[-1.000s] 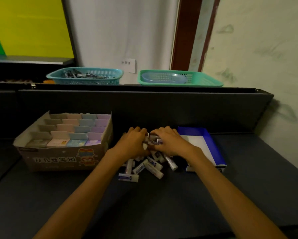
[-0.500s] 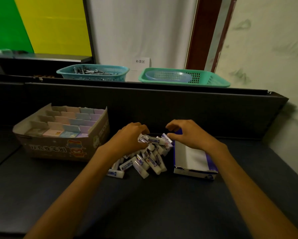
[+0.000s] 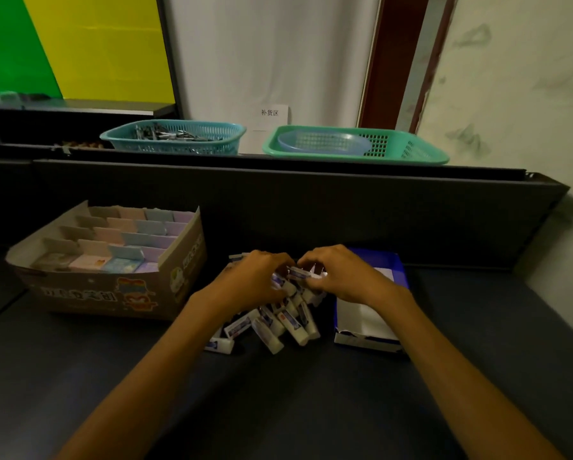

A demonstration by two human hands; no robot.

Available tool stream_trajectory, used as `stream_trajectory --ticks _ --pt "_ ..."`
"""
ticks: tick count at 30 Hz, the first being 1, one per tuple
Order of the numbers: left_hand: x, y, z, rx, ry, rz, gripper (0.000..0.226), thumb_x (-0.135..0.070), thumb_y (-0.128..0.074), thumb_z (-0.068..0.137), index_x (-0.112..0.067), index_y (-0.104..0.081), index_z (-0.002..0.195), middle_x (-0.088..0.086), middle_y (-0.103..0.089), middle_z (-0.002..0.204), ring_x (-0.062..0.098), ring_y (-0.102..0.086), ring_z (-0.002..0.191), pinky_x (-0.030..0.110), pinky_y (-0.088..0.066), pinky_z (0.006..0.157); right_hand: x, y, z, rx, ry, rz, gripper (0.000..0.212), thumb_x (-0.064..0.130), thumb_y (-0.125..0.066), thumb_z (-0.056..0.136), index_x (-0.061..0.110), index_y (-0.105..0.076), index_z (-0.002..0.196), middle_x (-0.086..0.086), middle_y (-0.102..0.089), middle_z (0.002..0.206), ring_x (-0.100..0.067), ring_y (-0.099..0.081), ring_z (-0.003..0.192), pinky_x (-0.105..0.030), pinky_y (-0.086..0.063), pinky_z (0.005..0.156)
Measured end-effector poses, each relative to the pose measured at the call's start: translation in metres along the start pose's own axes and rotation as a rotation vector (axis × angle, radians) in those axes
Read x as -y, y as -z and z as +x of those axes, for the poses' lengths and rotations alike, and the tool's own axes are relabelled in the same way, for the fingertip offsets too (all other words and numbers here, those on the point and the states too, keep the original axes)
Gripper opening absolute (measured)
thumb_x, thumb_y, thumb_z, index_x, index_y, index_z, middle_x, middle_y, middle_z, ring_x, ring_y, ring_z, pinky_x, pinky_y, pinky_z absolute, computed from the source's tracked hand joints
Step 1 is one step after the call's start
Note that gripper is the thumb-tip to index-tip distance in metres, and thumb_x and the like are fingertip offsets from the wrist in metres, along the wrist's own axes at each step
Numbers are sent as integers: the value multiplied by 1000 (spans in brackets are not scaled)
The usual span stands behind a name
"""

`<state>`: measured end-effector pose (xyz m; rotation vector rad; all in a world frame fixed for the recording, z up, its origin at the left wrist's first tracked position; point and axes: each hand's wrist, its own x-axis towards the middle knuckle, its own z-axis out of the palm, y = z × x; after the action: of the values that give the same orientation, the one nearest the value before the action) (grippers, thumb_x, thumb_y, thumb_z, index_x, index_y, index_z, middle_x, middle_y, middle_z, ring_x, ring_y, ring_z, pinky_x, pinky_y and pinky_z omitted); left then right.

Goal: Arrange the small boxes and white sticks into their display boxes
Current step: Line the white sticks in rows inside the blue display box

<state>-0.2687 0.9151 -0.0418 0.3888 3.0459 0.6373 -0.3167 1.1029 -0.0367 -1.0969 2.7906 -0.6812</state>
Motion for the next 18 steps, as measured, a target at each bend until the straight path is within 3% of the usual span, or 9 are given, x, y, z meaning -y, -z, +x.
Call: stream_trajectory --ticks 2,4,9,14,18 --pt "1 -2 3 11 -14 -18 46 -25 -68 81 -35 -48 122 -14 -55 109 1 -54 88 16 -45 65 -2 1 0 -4 -8 -1 30 25 -62 90 24 -60 120 12 -54 105 -3 -53 92 -21 -47 78" --pt "3 -2 6 28 -34 -46 45 -22 -68 82 -32 -49 122 -12 -56 111 1 -54 91 14 -44 65 -4 5 0 -23 -20 -3 30 25 -62 89 23 -60 119 11 -53 104 -3 -52 91 -20 -46 78" --pt "4 5 10 68 -95 28 39 -23 -66 84 -23 -56 122 -5 -55 118 8 -54 104 28 -50 89 -17 21 -10 -131 -86 49 33 22 -66 87 22 -61 120 5 -54 108 -6 -53 94 -19 -48 79" --pt "-2 16 13 -97 -191 7 27 -26 -63 87 -20 -62 113 -3 -53 109 11 -55 95 27 -50 86 -38 25 -31 -250 -163 104 30 16 -67 87 19 -62 117 4 -56 108 -4 -54 95 -9 -43 77" --pt "-22 10 17 -185 -213 -99 27 -27 -65 85 -20 -62 111 -6 -56 104 6 -56 93 19 -48 82 -54 14 -48 -284 -228 153 27 19 -63 89 23 -60 115 9 -52 109 0 -53 95 -10 -42 75"
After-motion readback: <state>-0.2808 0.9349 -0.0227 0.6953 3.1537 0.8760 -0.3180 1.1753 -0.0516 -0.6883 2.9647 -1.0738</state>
